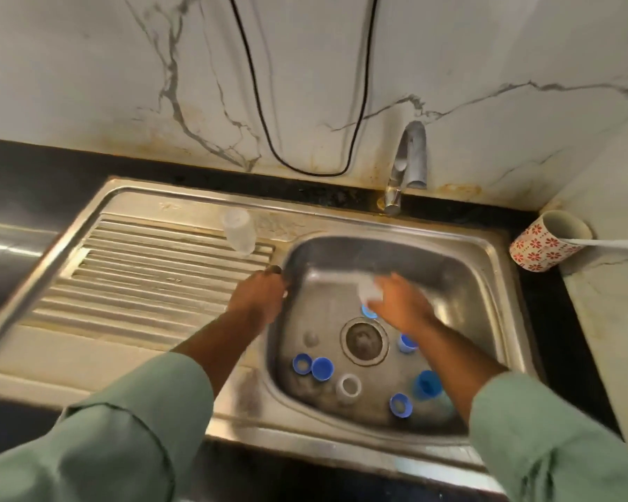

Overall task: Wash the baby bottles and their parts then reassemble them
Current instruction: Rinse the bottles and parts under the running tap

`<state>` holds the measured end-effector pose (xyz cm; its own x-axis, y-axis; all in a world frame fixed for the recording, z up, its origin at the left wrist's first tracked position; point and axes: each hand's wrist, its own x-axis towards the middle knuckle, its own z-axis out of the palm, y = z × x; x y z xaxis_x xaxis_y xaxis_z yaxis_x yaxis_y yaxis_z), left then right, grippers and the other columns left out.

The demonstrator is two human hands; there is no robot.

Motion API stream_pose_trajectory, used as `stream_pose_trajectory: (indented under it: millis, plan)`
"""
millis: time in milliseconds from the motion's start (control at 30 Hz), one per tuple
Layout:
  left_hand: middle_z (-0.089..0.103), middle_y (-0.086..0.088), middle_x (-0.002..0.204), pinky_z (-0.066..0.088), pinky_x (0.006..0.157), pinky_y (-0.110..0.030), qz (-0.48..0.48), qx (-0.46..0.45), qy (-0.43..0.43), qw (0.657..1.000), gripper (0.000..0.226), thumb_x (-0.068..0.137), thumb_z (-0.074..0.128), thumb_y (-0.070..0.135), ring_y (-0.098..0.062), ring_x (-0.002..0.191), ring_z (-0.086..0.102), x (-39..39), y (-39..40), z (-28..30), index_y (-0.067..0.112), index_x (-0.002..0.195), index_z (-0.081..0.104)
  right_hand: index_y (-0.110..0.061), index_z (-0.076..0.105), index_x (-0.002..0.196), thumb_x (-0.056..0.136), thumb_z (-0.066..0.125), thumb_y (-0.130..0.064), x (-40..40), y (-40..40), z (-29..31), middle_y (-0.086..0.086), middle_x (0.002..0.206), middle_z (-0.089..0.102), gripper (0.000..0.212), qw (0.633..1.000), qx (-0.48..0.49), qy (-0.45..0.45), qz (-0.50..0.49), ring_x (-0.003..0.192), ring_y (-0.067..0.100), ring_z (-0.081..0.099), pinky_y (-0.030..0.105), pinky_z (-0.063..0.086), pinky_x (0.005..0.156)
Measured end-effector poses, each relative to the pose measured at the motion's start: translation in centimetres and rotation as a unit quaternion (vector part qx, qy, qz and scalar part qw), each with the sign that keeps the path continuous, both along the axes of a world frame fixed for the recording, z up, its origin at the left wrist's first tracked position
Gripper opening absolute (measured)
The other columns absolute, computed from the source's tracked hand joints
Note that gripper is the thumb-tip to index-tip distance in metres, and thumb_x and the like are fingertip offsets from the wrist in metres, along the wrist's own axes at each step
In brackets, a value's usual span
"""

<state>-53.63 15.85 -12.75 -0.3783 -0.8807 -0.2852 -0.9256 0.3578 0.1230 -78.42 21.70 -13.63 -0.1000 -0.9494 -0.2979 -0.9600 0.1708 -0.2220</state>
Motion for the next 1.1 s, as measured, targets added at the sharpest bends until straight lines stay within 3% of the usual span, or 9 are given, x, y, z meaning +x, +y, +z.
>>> stream_pose_trajectory:
  millis: [67, 167, 267, 400, 500, 600, 667, 833, 1100]
  plan:
    - [0.058, -0.005, 0.122, 0.052, 0.09, -0.042, 0.001, -0.02, -0.014, 1.0, 0.026, 0.096, 0.052, 0.018, -0.029, 0.114, 0.058, 3.8, 0.0, 0.3, 0.018, 0.118, 0.065, -0.016, 0.061, 0.125, 0.082, 0.07, -0.029, 1.6, -0.5, 1.6, 0.01, 0.131, 0.06, 0.046, 0.997, 0.08, 0.018, 0.011, 0.106, 0.024, 0.059, 0.03, 0.046, 0.085]
    - [0.046, -0.005, 0.144, 0.046, 0.101, -0.043, 0.057, -0.008, -0.026, 0.998, 0.042, 0.096, 0.058, 0.029, -0.029, 0.129, 0.048, 9.7, -0.9, 0.3, 0.019, 0.136, 0.054, -0.025, 0.06, 0.129, 0.078, 0.078, -0.029, 5.3, -3.3, 5.3, 0.005, 0.132, 0.05, 0.054, 0.999, 0.009, -0.047, 0.001, 0.117, 0.027, 0.053, 0.032, 0.043, 0.093]
    - [0.029, -0.005, 0.157, 0.043, 0.105, -0.048, 0.096, 0.017, -0.051, 0.994, 0.066, 0.091, 0.066, 0.034, -0.033, 0.138, 0.036, 15.1, -2.3, 0.5, 0.022, 0.149, 0.037, -0.029, 0.063, 0.125, 0.073, 0.081, -0.02, 10.1, -5.6, 10.4, 0.005, 0.121, 0.045, 0.055, 0.992, -0.052, -0.106, 0.044, 0.112, 0.025, 0.051, 0.023, 0.036, 0.086]
    - [0.011, -0.003, 0.163, 0.036, 0.105, -0.066, 0.136, 0.084, -0.073, 0.984, 0.088, 0.084, 0.075, 0.037, -0.046, 0.143, 0.024, 20.3, -5.3, 0.9, 0.032, 0.154, 0.022, -0.032, 0.057, 0.129, 0.078, 0.074, -0.015, 17.3, -8.6, 15.8, 0.003, 0.128, 0.038, 0.057, 0.983, -0.072, -0.078, 0.149, 0.117, 0.023, 0.041, 0.03, 0.035, 0.095]
    - [0.017, 0.0, 0.159, 0.034, 0.103, -0.07, 0.121, 0.14, -0.045, 0.982, 0.091, 0.073, 0.083, 0.046, -0.048, 0.141, 0.024, 22.3, -7.2, 0.2, 0.037, 0.147, 0.031, -0.03, 0.053, 0.126, 0.077, 0.074, -0.012, 22.6, -11.5, 17.6, 0.002, 0.129, 0.039, 0.056, 0.972, -0.097, -0.063, 0.205, 0.116, 0.021, 0.04, 0.034, 0.039, 0.095]
    - [0.036, 0.0, 0.148, 0.04, 0.101, -0.064, 0.111, 0.167, 0.004, 0.98, 0.078, 0.062, 0.09, 0.043, -0.042, 0.133, 0.033, 23.2, -8.6, -1.6, 0.035, 0.128, 0.049, -0.027, 0.055, 0.124, 0.077, 0.074, -0.012, 27.1, -14.9, 16.8, 0.004, 0.124, 0.042, 0.052, 0.964, -0.1, -0.034, 0.246, 0.112, 0.021, 0.042, 0.035, 0.042, 0.093]
    - [0.036, -0.003, 0.15, 0.037, 0.104, -0.066, 0.107, 0.183, 0.02, 0.977, 0.085, 0.057, 0.092, 0.045, -0.044, 0.135, 0.033, 23.5, -9.2, -2.2, 0.032, 0.129, 0.048, -0.027, 0.056, 0.126, 0.079, 0.074, -0.013, 29.8, -17.2, 15.2, 0.006, 0.125, 0.043, 0.051, 0.961, -0.078, 0.0, 0.265, 0.112, 0.023, 0.044, 0.036, 0.043, 0.094]
    - [0.003, -0.002, 0.166, 0.022, 0.104, -0.078, 0.141, 0.203, 0.027, 0.969, 0.103, 0.067, 0.089, 0.038, -0.05, 0.147, 0.001, 22.7, -8.8, -1.3, 0.028, 0.151, 0.03, -0.023, 0.057, 0.126, 0.079, 0.076, -0.01, 32.8, -20.6, 10.5, 0.008, 0.129, 0.046, 0.052, 0.964, 0.0, 0.073, 0.254, 0.11, 0.026, 0.052, 0.032, 0.045, 0.086]
    - [-0.018, -0.007, 0.164, 0.013, 0.103, -0.081, 0.144, 0.231, 0.02, 0.962, 0.105, 0.076, 0.083, 0.033, -0.056, 0.144, -0.008, 22.2, -9.4, -1.0, 0.022, 0.156, 0.016, -0.026, 0.057, 0.125, 0.078, 0.078, -0.01, 32.9, -21.9, 7.4, 0.005, 0.126, 0.047, 0.054, 0.966, 0.037, 0.107, 0.231, 0.11, 0.025, 0.053, 0.032, 0.048, 0.08]
